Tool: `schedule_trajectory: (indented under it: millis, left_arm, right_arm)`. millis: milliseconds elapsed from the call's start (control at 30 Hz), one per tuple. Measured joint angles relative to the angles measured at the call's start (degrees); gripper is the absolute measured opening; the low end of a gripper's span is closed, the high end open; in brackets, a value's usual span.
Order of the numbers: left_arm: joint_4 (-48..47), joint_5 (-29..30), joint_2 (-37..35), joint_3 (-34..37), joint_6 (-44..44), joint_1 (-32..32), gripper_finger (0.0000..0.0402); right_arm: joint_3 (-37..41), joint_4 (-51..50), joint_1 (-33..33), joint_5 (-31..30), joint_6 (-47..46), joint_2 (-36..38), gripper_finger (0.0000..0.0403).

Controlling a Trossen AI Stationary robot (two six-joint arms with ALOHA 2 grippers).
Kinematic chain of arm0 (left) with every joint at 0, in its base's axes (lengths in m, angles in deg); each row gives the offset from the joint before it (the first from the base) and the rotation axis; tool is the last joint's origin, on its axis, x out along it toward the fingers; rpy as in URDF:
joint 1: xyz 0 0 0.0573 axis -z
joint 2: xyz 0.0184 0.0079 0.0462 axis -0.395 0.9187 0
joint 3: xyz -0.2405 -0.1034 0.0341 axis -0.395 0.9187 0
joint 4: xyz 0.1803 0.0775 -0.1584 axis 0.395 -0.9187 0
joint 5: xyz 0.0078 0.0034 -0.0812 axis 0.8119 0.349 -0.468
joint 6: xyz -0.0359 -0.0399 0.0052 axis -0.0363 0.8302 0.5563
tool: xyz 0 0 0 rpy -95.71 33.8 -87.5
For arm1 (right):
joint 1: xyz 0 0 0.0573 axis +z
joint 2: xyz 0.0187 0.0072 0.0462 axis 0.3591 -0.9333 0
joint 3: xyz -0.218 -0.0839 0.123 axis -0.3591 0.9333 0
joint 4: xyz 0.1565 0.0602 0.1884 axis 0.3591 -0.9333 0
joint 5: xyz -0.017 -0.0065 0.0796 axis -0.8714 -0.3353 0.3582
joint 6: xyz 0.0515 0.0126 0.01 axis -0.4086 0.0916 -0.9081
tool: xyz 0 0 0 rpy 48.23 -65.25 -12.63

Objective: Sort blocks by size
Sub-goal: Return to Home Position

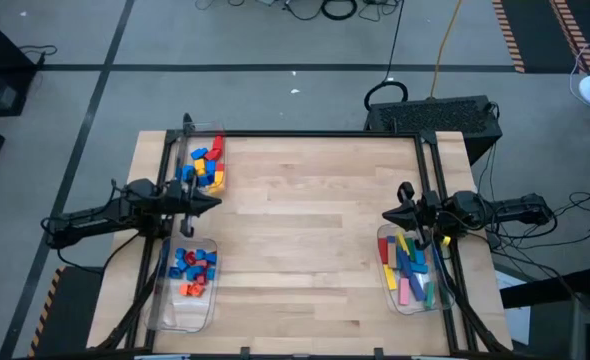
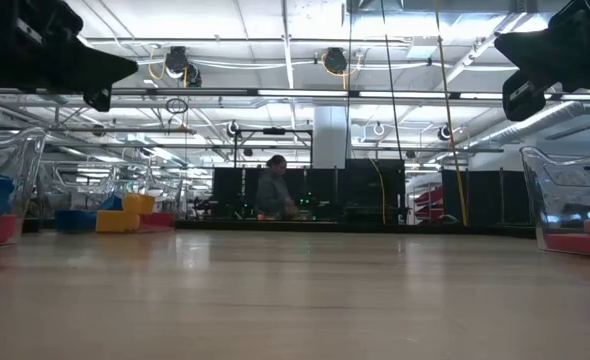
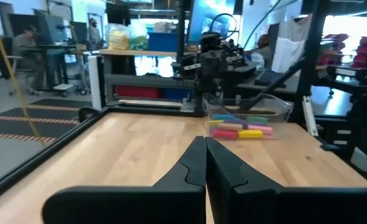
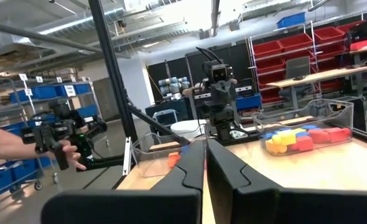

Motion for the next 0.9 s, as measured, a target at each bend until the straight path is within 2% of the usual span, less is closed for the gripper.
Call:
schedule_trajectory:
  millis: [167, 300, 700, 900]
  left_arm:
    - [-0.50, 2.60, -0.02, 1.14, 0.49, 0.13, 0.0002]
    - [4.81, 3.55, 0.02, 5.33, 3.21, 1.39, 0.0002]
    - [3.33, 5.22, 0.50, 5.44, 2.50, 8.00, 0.0002]
    - [3.25, 5.68, 0.50, 5.44, 0.72, 9.49, 0.0002]
  right_arm:
    - [-0.01, -0.01, 0.00, -0.03, 0.00, 0.00, 0.0000]
    - [-0.02, -0.05, 0.00, -0.05, -0.56, 0.00, 0.0000]
    - [-0.07, -4.96, 0.00, 0.01, -0.79, -0.02, 0.0000]
    - [-0.07, -7.16, 0.00, 0.21, 4.74, 0.00, 0.0000]
